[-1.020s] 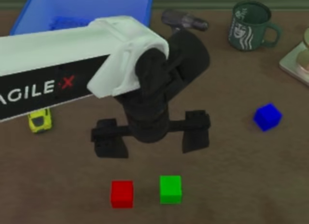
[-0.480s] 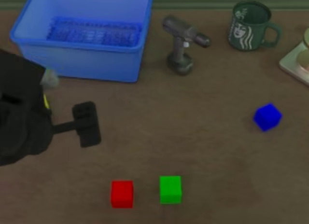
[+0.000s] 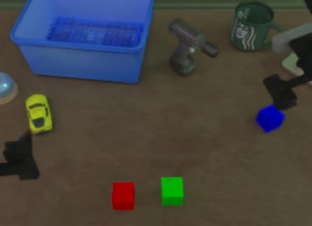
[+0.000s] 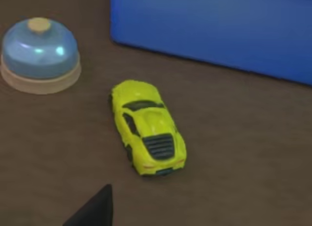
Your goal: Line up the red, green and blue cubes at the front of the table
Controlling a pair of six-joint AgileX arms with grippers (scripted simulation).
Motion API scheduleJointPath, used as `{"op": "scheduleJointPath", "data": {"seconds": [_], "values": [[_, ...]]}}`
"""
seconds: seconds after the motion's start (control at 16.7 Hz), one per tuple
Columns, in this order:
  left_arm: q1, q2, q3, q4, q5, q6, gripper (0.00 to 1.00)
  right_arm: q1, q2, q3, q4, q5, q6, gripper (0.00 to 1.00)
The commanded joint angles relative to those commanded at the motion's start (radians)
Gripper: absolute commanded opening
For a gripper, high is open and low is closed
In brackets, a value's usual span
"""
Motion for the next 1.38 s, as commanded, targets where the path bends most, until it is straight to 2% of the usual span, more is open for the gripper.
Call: {"op": "scheduleJointPath", "data": {"seconds": [0.36, 0.78, 1.2, 1.38], "values": [[0.139, -0.332, -0.189, 0.231, 0.013, 0.192, 1.00, 0.033, 0.278, 0.254, -0.150, -0.005, -0.031, 1.00], [0.152, -0.360, -0.203, 0.256, 0.014, 0.210, 1.00, 0.031, 0.302, 0.272, -0.156, -0.005, -0.033, 1.00], [0.152, -0.360, -0.203, 0.256, 0.014, 0.210, 1.00, 0.036, 0.384, 0.126, 0.080, -0.005, -0.031, 1.00], [0.152, -0.360, -0.203, 0.256, 0.014, 0.210, 1.00, 0.037, 0.402, 0.100, 0.115, -0.005, -0.031, 1.00]]}}
